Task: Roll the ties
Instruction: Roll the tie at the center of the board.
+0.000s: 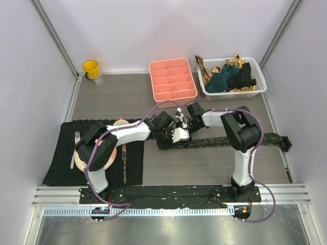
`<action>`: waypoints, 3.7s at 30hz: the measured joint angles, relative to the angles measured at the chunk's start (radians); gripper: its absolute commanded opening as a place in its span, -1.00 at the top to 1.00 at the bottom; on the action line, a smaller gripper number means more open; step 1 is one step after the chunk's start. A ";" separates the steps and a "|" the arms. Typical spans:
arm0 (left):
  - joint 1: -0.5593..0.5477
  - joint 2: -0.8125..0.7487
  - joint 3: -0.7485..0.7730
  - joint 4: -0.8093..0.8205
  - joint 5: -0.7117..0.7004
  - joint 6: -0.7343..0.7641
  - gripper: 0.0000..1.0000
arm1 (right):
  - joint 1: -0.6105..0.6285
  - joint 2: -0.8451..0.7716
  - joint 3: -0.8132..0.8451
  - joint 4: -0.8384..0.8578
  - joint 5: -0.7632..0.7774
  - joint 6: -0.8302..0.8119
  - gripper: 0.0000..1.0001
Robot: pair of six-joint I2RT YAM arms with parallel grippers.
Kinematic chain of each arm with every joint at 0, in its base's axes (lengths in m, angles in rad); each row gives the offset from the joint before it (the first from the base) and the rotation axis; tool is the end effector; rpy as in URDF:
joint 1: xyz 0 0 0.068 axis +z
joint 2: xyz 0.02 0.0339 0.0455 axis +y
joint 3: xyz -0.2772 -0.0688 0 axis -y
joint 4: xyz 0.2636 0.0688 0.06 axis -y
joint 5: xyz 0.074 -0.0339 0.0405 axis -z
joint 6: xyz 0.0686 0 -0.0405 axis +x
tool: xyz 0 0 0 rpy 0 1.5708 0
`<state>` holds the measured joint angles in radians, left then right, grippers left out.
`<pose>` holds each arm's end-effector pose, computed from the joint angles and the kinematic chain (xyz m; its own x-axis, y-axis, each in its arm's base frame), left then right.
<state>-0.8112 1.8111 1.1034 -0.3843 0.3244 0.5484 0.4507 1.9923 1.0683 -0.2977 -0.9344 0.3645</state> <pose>0.2522 -0.2974 0.1336 -0.1105 0.8340 -0.5406 0.9914 0.1306 -0.0012 0.3175 0.2149 0.0844 -0.9708 -0.2344 -0.0502 -0.1717 0.5338 0.8280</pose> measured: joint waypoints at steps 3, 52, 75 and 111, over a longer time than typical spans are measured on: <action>0.000 0.000 0.000 -0.002 0.001 0.008 0.19 | 0.000 0.000 0.016 -0.026 0.008 -0.013 0.99; 0.019 0.057 0.134 -0.100 0.108 0.035 0.31 | -0.017 0.049 0.084 -0.131 0.046 -0.097 0.92; 0.019 0.106 0.183 -0.178 0.095 0.092 0.33 | -0.071 -0.031 0.083 -0.158 -0.028 -0.056 0.23; 0.066 -0.008 0.032 -0.025 0.114 0.058 -0.73 | -0.036 0.027 0.067 -0.126 0.024 -0.052 0.99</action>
<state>-0.7452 1.8034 1.1351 -0.4095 0.4385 0.6060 0.4149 2.0190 1.1351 -0.4240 -0.9108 0.3122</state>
